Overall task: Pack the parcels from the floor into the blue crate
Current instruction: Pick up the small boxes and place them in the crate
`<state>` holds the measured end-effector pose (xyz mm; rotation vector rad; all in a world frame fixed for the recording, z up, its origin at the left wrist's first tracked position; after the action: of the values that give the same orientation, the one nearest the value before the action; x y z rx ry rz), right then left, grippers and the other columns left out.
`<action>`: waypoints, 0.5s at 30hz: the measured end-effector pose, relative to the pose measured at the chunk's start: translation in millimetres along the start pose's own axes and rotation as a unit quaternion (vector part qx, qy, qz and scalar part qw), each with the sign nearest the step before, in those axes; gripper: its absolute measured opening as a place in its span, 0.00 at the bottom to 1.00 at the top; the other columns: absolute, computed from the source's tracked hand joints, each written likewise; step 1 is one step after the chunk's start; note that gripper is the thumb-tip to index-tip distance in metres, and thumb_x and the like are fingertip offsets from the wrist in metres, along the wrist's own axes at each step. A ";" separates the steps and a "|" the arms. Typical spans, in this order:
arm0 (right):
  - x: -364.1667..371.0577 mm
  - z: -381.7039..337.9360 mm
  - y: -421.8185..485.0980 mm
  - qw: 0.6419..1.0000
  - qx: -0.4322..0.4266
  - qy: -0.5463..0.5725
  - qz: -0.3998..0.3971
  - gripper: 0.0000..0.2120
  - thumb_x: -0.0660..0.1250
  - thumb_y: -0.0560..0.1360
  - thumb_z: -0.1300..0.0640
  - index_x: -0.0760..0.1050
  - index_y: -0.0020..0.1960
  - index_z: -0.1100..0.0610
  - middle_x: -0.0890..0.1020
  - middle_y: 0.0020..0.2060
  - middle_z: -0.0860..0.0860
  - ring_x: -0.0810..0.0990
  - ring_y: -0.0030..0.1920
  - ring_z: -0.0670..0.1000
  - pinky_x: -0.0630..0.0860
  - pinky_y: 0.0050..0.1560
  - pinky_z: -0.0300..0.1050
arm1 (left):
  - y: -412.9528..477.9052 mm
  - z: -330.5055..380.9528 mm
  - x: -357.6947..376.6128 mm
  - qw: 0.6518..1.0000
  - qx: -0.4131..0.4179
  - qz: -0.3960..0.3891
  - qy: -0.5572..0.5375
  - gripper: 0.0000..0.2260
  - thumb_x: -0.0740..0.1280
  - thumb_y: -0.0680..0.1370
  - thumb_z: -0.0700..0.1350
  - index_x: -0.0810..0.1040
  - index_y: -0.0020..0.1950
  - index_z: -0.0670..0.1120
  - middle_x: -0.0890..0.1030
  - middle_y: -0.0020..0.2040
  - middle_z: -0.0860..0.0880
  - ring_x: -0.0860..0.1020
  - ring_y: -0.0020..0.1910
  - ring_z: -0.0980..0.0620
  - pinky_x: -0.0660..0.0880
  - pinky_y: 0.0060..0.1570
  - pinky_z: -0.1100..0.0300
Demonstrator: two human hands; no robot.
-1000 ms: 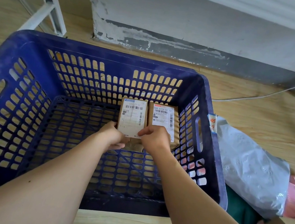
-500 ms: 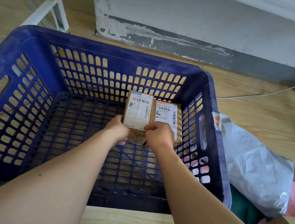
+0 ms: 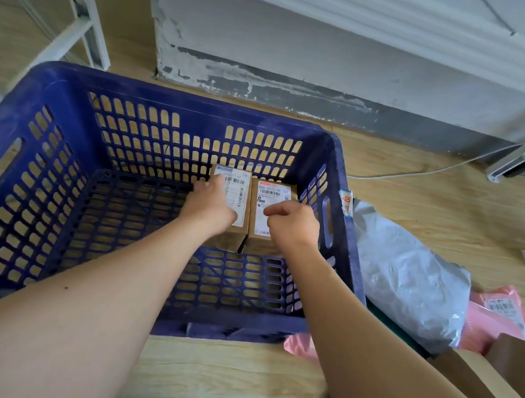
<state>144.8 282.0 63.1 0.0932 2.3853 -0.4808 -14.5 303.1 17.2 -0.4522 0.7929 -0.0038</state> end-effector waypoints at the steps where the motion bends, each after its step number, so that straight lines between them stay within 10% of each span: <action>1: -2.8 -1.0 -0.7 1.000 -0.003 -0.002 0.005 0.17 0.57 0.74 0.67 0.81 0.53 0.56 0.81 0.57 0.51 0.77 0.57 0.51 0.75 0.51 0.42 | -2.5 6.2 -3.2 1.000 0.012 0.008 0.008 0.30 0.67 0.75 0.39 0.59 0.74 0.49 0.66 0.66 0.43 0.71 0.61 0.43 0.72 0.51 0.55; 15: -74.8 11.1 -79.2 0.996 -0.040 0.018 0.084 0.14 0.59 0.73 0.66 0.81 0.51 0.57 0.83 0.49 0.52 0.76 0.44 0.48 0.70 0.44 0.39 | -101.8 84.7 -1.0 0.984 0.174 0.019 0.046 0.20 0.66 0.76 0.41 0.70 0.68 0.49 0.67 0.69 0.47 0.73 0.61 0.46 0.70 0.51 0.56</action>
<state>193.0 209.0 129.0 0.2651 2.4029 -0.3068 59.8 244.3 109.7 -0.1061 0.8705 -0.1271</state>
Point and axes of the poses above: each hand's wrist, its own y-axis towards the middle knuckle, its own x-axis out of the palm, z = x × y, the point moved 9 cm from there along y, towards the middle knuckle
